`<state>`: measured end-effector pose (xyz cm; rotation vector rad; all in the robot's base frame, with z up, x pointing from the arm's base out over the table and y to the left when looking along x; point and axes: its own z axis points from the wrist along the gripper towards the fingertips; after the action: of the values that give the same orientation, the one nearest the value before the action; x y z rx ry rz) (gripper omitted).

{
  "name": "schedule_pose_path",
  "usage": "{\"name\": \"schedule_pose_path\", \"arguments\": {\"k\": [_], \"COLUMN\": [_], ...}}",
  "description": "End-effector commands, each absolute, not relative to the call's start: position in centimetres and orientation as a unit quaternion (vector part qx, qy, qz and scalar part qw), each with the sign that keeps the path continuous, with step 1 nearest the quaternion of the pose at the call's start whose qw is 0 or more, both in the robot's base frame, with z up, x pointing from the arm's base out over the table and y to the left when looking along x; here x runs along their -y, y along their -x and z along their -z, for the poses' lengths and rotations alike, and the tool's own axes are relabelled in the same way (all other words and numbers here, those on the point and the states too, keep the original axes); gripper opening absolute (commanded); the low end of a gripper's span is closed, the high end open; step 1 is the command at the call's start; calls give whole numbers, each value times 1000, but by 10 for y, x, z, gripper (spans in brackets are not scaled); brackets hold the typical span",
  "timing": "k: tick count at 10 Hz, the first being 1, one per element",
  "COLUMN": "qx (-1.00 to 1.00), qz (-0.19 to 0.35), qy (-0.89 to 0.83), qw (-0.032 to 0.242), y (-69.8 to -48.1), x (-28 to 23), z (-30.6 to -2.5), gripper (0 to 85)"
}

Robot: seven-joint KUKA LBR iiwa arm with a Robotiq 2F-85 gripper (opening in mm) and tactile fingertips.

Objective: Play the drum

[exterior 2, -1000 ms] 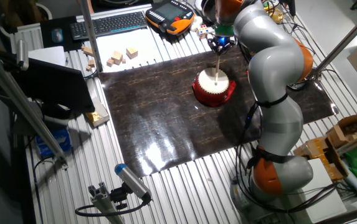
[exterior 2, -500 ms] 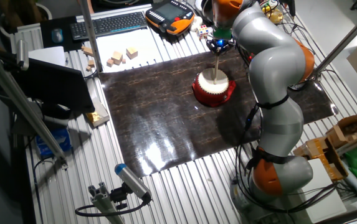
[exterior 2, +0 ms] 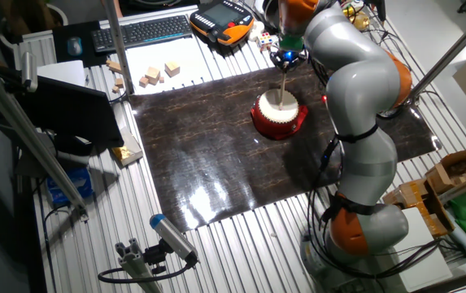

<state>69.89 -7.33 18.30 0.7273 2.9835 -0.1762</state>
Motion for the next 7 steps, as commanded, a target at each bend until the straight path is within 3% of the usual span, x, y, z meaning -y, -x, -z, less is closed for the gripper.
{"name": "schedule_pose_path", "arguments": {"k": [1,3,7], "qx": [-970,-971,-964], "qz": [54,40,31], "qy": [-236,-235,-262], "qw": [28,3,-3], "y": [-699,-697,-694], "x": [74,70,50], "z": [-183,-187,-194], "gripper": [47,47,40]}}
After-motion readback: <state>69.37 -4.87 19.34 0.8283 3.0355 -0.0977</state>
